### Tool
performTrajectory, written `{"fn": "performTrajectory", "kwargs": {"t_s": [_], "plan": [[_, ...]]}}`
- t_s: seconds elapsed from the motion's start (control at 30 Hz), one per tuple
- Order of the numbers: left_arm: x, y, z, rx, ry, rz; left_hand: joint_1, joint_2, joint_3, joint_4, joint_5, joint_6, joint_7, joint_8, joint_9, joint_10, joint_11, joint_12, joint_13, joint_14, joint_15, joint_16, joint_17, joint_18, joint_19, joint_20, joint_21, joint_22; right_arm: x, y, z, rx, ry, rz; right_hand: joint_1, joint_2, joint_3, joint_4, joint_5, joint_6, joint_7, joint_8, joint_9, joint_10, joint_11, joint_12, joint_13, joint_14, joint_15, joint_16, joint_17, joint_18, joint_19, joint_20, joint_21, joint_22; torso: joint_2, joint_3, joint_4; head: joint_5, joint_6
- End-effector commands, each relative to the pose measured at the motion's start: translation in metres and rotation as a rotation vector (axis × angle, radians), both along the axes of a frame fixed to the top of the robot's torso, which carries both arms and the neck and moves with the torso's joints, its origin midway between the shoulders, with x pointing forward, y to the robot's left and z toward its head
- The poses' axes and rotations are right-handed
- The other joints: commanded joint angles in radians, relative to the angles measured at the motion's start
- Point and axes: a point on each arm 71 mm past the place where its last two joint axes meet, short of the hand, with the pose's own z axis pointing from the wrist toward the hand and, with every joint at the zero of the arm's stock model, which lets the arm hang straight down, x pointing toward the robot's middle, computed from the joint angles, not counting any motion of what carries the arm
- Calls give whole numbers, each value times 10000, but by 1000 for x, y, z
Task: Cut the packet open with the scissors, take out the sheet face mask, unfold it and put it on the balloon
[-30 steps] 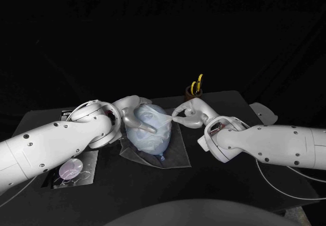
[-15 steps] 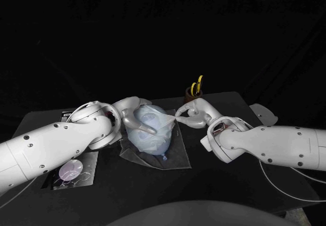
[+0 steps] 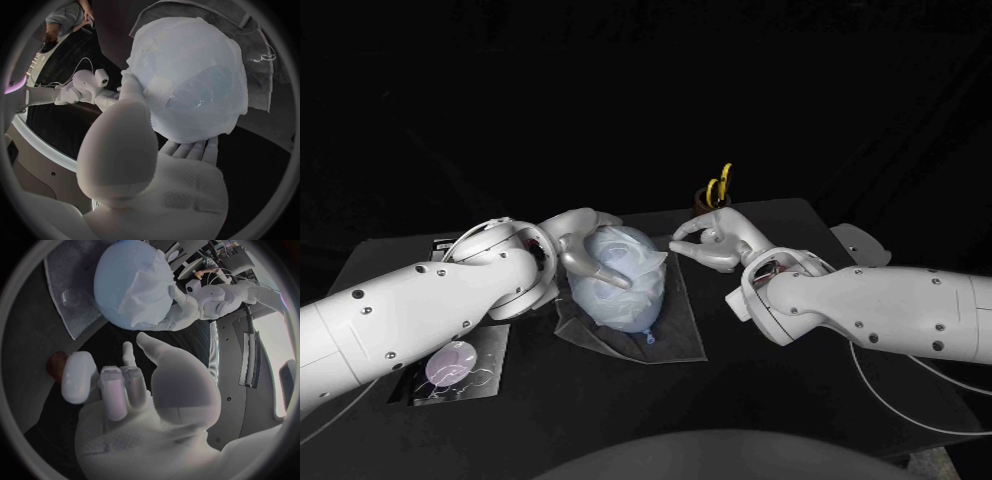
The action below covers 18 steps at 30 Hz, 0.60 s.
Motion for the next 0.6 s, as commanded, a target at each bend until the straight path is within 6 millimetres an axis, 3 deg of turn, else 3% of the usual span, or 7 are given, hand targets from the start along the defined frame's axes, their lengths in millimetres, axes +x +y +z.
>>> {"fn": "performTrajectory", "kwargs": {"t_s": [0.03, 0.3, 0.6], "plan": [[0, -1, -1, 4, 31, -33, 116, 8, -4, 12, 22, -66, 1316, 55, 9, -23, 42, -34, -1, 83, -2, 58, 13, 103, -77, 4, 11, -12, 2, 0, -1, 120, 191, 197, 110, 65, -110, 14, 54, -20, 11, -61, -29, 1042, 81, 54, 2631, 1026, 75, 41, 2626, 163, 4, 88, -101, 893, 4, -3, -7, -20, 7], [0, -1, -1, -12, 43, -44, 115, 9, -3, 12, 22, -76, 1313, 54, 10, -33, 39, -34, -2, 90, -8, 59, 17, 131, -80, 11, 11, -13, 6, 5, -12, -168, 1531, 1042, 199, 62, -375, 113, 27, -237, 138, -351, -248, 1042, 196, 54, 2631, 1026, 177, 41, 2626, 235, -189, 217, -367, 772, 1, -2, -6, -73, -5], [0, -1, -1, -20, 50, -36, 115, 9, -3, 12, 22, -76, 1313, 54, 10, -33, 39, -34, -2, 90, -8, 59, 17, 131, -80, 11, 11, -13, 8, 9, -18, -309, 1948, 1307, 500, 150, -399, 11, 18, -162, 147, -405, -343, 1042, 212, 54, 2631, 1026, 202, 41, 2626, 245, -216, 260, -399, 769, 4, -1, 10, -107, 28]]}}
